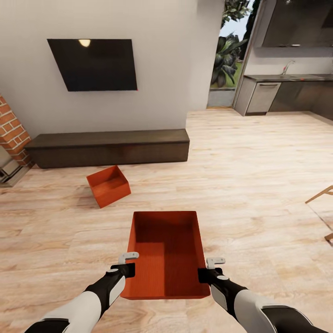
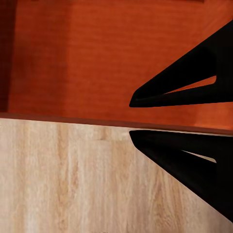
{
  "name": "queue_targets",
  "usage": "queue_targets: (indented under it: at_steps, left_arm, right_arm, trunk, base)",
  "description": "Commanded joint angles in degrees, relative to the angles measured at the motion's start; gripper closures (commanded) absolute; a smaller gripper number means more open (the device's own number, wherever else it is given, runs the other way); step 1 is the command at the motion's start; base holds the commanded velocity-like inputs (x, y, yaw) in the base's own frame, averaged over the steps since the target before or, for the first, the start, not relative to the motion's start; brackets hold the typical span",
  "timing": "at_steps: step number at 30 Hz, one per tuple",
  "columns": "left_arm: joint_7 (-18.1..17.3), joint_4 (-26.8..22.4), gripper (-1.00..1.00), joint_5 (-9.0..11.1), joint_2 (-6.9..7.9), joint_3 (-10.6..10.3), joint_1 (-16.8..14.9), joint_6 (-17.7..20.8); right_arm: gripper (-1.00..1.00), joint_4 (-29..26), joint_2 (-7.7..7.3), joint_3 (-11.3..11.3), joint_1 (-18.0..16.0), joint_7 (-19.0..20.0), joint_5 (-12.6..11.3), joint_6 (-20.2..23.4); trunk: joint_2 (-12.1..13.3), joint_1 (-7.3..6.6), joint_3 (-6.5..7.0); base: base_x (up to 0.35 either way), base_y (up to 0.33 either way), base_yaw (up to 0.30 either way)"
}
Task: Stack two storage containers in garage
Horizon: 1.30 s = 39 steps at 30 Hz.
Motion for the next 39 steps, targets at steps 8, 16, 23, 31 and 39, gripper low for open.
queue_targets:
  at_steps: [8, 16, 23, 31, 39]
  left_arm:
    - [1.22, -0.52, 1.0, -0.97, 0.03, 1.14, -0.02, 0.24]
    - [1.22, -0.57, 1.0, -0.97, 0.08, 1.14, -0.02, 0.24]
    - [1.22, -0.52, 1.0, -0.97, 0.09, 1.14, -0.04, 0.24]
    - [1.22, -0.51, 1.0, -0.97, 0.11, 1.2, -0.03, 0.19]
    - [1.22, -0.54, 1.0, -0.97, 0.09, 1.23, -0.02, 0.23]
  right_arm:
    - [1.0, 0.34, -0.25, 0.2, -0.04, -0.38, -0.73, -0.24]
    - [1.0, 0.34, -0.25, 0.2, -0.04, -0.37, -0.74, -0.22]
    - [1.0, 0.36, -0.25, 0.2, -0.04, -0.36, -0.76, -0.22]
    - [1.0, 0.38, -0.25, 0.2, -0.04, -0.36, -0.78, -0.22]
    - [1.0, 0.39, -0.25, 0.2, -0.04, -0.36, -0.78, -0.22]
  trunk:
    - [3.16, -1.74, 2.07]
    - [5.97, -3.28, 4.02]
    - [5.97, -3.28, 4.62]
    - [5.97, -3.28, 5.32]
    - [5.97, -3.28, 6.01]
  base:
    - [0.0, 0.0, 0.0]
    - [0.0, 0.0, 0.0]
    - [0.0, 0.0, 0.0]
    - [0.0, 0.0, 0.0]
    - [0.0, 0.0, 0.0]
